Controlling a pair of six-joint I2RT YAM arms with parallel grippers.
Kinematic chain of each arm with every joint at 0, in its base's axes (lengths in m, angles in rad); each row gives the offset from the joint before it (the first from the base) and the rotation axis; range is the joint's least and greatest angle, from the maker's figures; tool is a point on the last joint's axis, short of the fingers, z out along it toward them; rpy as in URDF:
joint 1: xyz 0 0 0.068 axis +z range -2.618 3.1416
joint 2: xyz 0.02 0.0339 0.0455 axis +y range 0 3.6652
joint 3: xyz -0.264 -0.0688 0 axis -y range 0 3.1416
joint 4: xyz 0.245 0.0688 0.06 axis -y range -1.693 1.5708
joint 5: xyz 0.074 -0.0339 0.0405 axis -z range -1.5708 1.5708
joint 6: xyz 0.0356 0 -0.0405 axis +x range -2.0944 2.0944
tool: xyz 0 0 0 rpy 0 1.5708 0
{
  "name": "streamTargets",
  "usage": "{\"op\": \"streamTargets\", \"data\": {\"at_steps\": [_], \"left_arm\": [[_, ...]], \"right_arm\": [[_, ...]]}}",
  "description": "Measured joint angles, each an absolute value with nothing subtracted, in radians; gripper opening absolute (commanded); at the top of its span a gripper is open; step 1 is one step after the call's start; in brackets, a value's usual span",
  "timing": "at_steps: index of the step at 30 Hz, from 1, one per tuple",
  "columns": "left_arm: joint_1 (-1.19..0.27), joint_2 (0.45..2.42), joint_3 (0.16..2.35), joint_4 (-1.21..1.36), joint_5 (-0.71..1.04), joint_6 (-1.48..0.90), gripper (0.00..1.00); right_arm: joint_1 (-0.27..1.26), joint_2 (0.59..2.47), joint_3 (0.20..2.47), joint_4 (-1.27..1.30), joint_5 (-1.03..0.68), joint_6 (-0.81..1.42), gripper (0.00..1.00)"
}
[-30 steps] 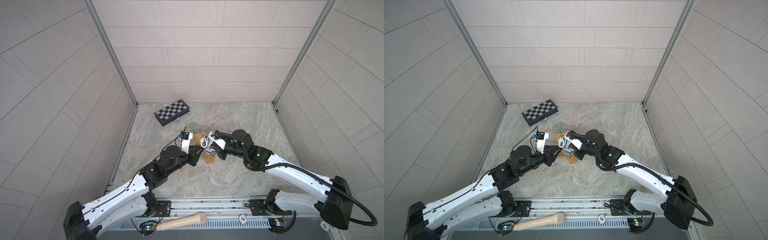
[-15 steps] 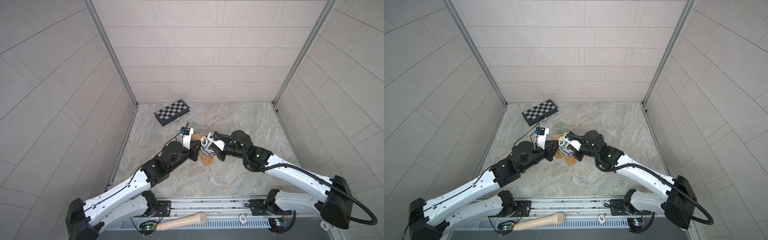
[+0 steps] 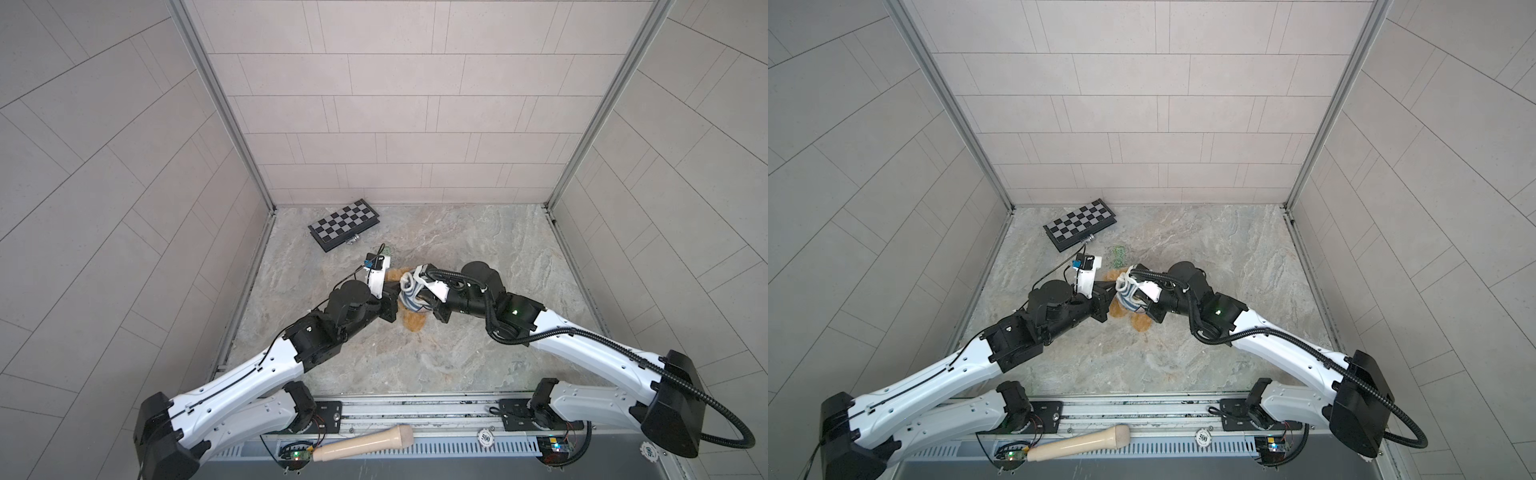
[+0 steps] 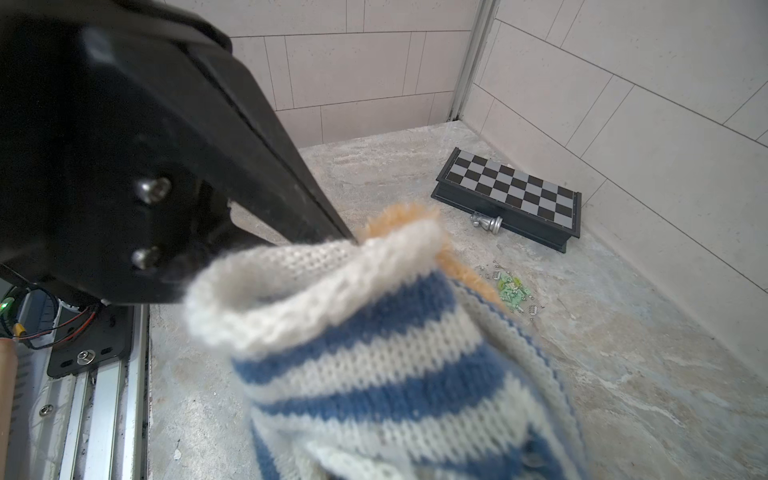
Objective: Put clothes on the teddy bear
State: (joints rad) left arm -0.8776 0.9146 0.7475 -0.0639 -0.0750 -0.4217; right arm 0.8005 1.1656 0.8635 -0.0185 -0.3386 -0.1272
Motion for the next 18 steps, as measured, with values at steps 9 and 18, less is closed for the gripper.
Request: {"op": "streamTargets", "data": {"at_steps": [9, 18], "left_arm": [[-0.777, 0.844, 0.724, -0.116, -0.12, -0.48, 0.0], [-0.683, 0.826, 0.683, -0.115, -0.086, -0.545, 0.0]], "right_arm": [[0.806, 1.151, 0.831, 0.002, -0.333, -0.127, 0.0], [0.833, 1.107, 0.786, 0.033, -0.351, -0.149, 0.0]]}}
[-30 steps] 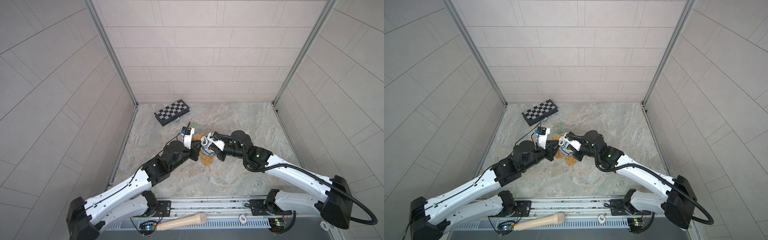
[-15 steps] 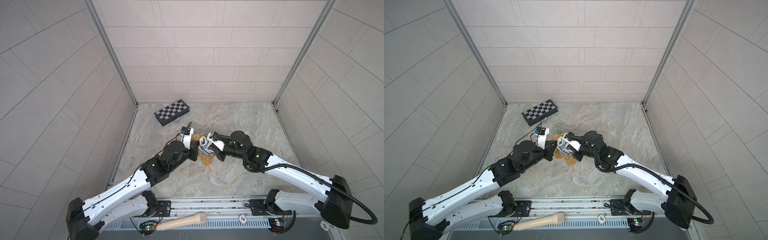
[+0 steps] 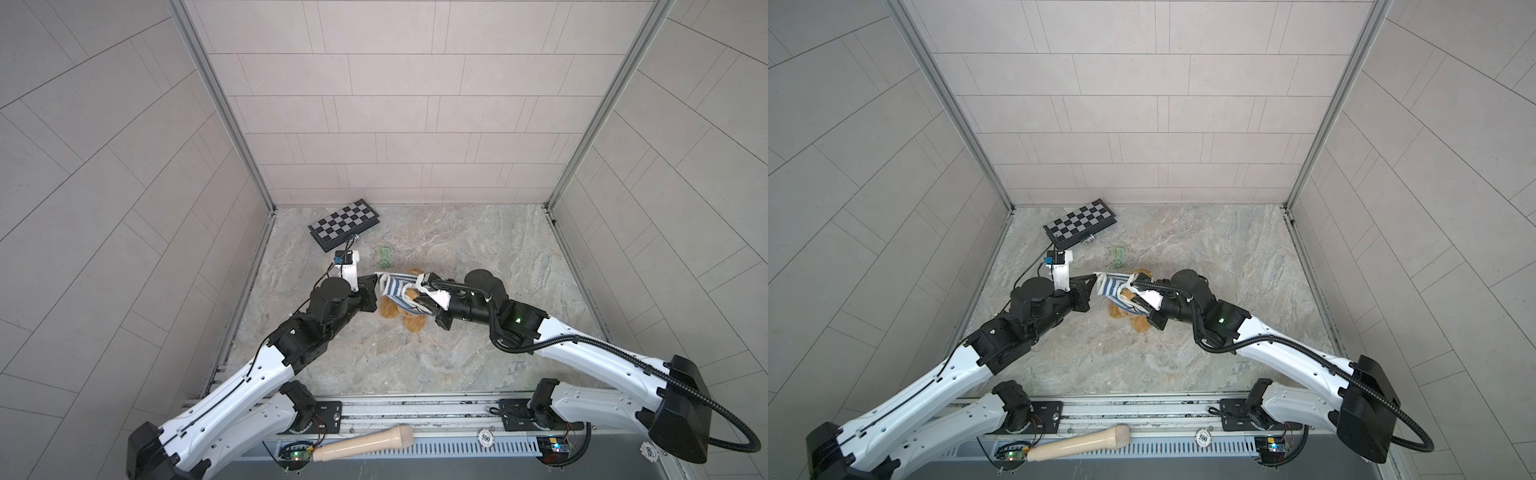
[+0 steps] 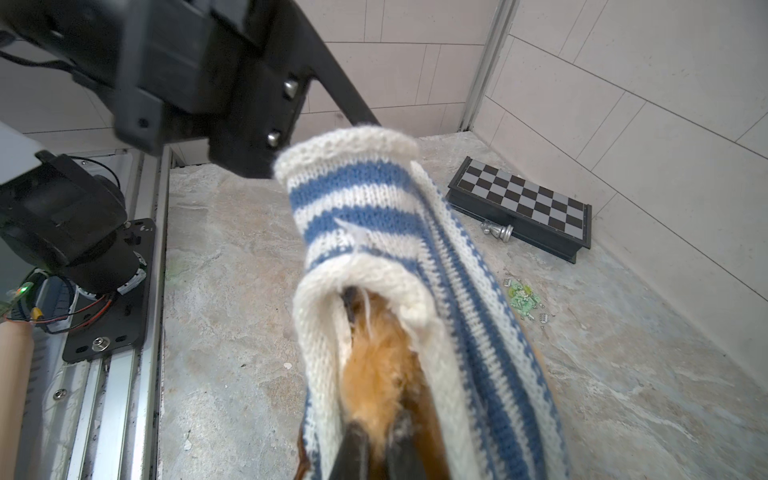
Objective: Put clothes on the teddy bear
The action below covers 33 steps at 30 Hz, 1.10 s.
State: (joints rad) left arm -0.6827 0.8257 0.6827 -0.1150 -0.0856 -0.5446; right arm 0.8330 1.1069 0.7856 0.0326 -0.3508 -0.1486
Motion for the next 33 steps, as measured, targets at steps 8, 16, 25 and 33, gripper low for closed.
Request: {"op": "streamTargets", "data": {"at_steps": [8, 16, 25, 33], "left_arm": [[-0.592, 0.844, 0.612, -0.07, 0.011, -0.596, 0.0], [-0.564, 0.891, 0.576, -0.036, 0.102, -0.61, 0.0], [-0.545, 0.934, 0.487, -0.019, 0.184, -0.609, 0.0], [-0.488, 0.949, 0.461, 0.033, 0.249, -0.609, 0.0]], "right_arm": [[0.859, 1.086, 0.777, 0.035, -0.376, -0.187, 0.0], [0.879, 1.086, 0.768, 0.032, -0.377, -0.224, 0.0], [0.895, 1.034, 0.69, 0.057, -0.382, -0.252, 0.0], [0.896, 1.01, 0.663, 0.091, -0.402, -0.252, 0.0]]}}
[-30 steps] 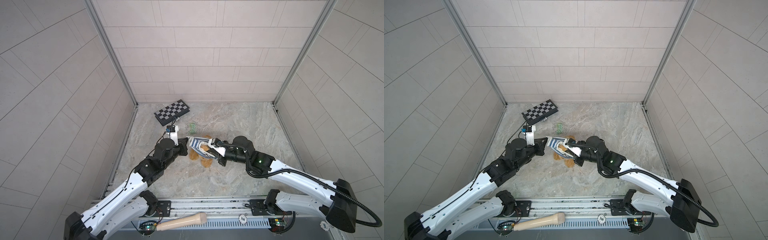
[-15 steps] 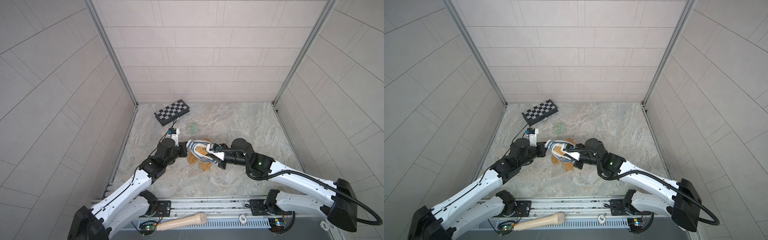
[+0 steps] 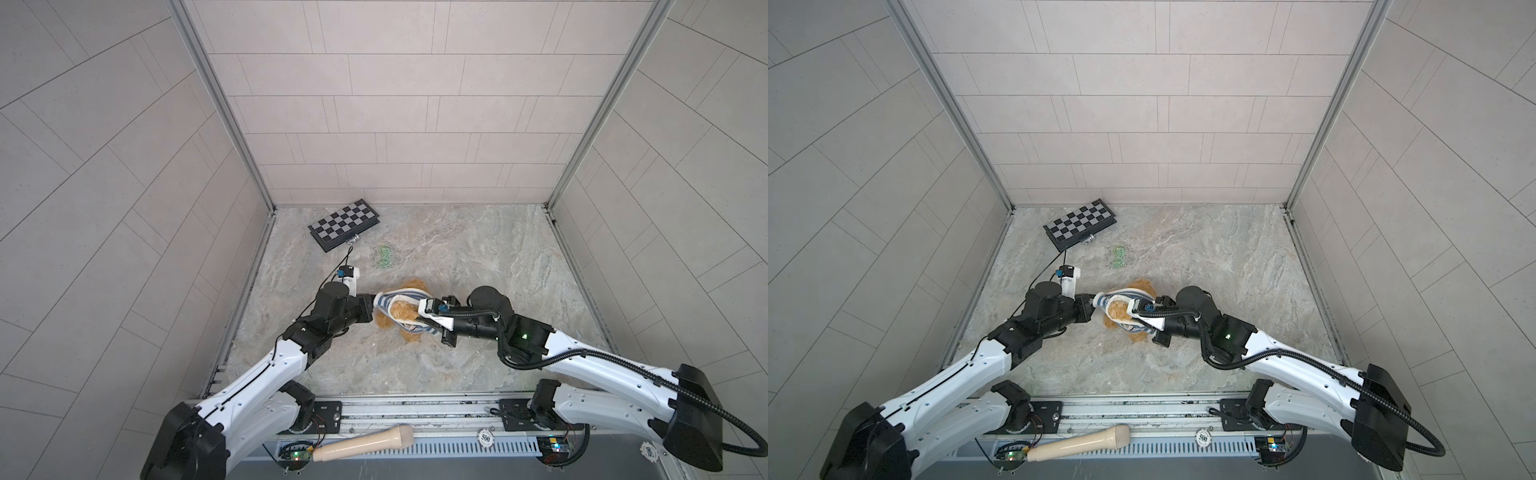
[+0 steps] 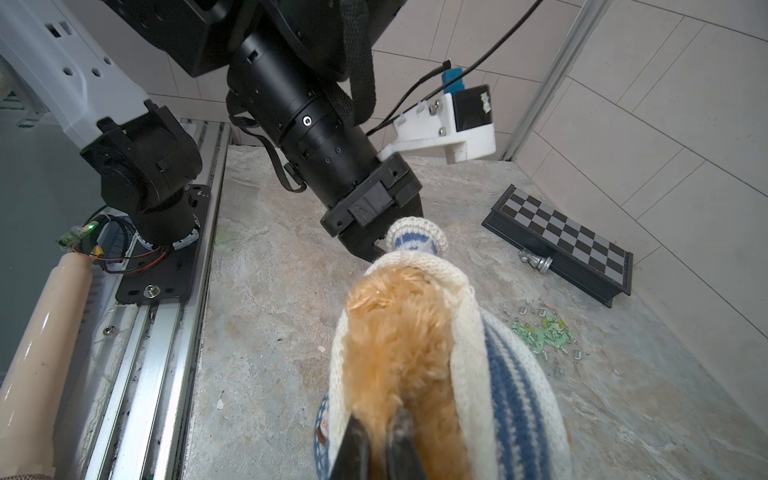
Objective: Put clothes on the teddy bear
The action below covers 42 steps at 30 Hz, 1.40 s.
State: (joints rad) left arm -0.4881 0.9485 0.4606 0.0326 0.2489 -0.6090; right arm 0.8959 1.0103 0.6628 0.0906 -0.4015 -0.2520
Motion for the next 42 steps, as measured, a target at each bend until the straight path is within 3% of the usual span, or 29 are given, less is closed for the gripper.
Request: {"op": "streamTargets", "data": {"at_steps": [12, 27, 29, 32, 34, 38, 42], "left_arm": [[-0.477, 0.939, 0.469, 0.021, 0.303, -0.566, 0.0], [-0.59, 0.786, 0.49, -0.062, 0.313, -0.558, 0.0], [-0.59, 0.768, 0.49, -0.07, 0.318, -0.558, 0.07], [-0.59, 0.752, 0.49, -0.096, 0.318, -0.554, 0.4], [-0.59, 0.732, 0.487, -0.117, 0.316, -0.555, 0.52], [-0.59, 0.637, 0.445, -0.098, 0.324, -0.608, 0.6], [-0.611, 0.558, 0.352, 0.009, 0.327, -0.718, 0.58]], "right_arm": [[0.897, 0.922, 0.648, 0.115, -0.387, -0.173, 0.0], [0.903, 1.111, 0.765, 0.149, -0.132, 0.02, 0.0], [0.903, 1.113, 0.759, 0.162, -0.117, 0.036, 0.0], [0.904, 1.113, 0.752, 0.178, -0.109, 0.054, 0.0], [0.904, 1.113, 0.746, 0.191, -0.105, 0.064, 0.0], [0.904, 1.113, 0.735, 0.213, -0.087, 0.083, 0.0], [0.905, 1.113, 0.725, 0.227, -0.051, 0.105, 0.0]]}}
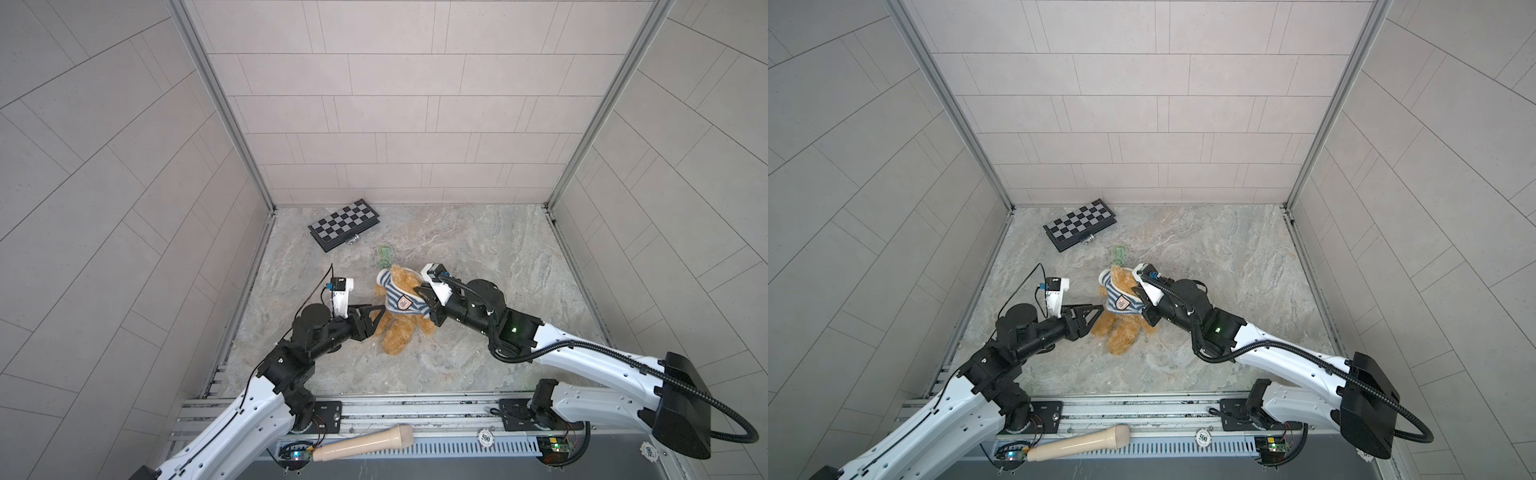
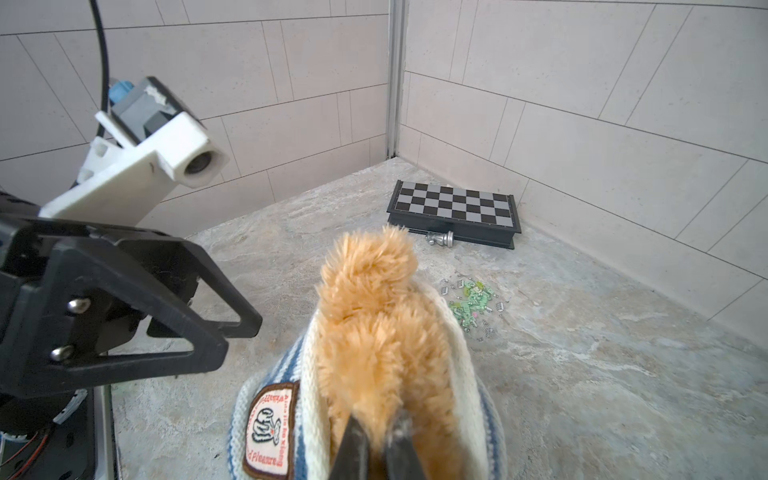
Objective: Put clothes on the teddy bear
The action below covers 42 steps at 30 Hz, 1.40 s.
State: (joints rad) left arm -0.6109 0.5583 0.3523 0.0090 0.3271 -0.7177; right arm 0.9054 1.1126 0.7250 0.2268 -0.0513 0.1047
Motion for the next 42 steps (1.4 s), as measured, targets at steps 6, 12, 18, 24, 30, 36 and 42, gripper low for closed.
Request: {"op": "streamTargets", "data": {"at_steps": [6, 12, 18, 24, 30, 36, 42], "left_arm": [[-0.76, 0.649, 0.324, 0.146, 0.26, -0.816, 0.53], [-0.807, 0.754, 0.328, 0.282, 0.234, -0.855, 0.46], [-0.816, 0.776, 0.348, 0.317, 0.213, -0.869, 0.45], [-0.817, 0.761, 0.363, 0.3, 0.187, -0.883, 0.49], [-0.817, 0.752, 0.374, 0.254, 0.144, -0.876, 0.28], [-0.817, 0.767, 0.376, 0.242, 0.133, -0.876, 0.05], [-0.816, 0.778, 0.389, 0.167, 0.132, -0.803, 0.0]], "right_arm": [[0.924, 1.125, 0.713, 0.265, -0.013, 0.125, 0.0], [0.942, 1.134, 0.712, 0.285, 0.009, 0.135, 0.0], [0.944, 1.131, 0.698, 0.292, 0.029, 0.135, 0.0], [0.945, 1.131, 0.695, 0.295, 0.035, 0.135, 0.0], [0.949, 1.131, 0.695, 0.303, 0.035, 0.135, 0.0], [0.949, 1.131, 0.695, 0.302, 0.042, 0.135, 0.0], [0.955, 1.122, 0.695, 0.268, 0.05, 0.137, 0.0]]}}
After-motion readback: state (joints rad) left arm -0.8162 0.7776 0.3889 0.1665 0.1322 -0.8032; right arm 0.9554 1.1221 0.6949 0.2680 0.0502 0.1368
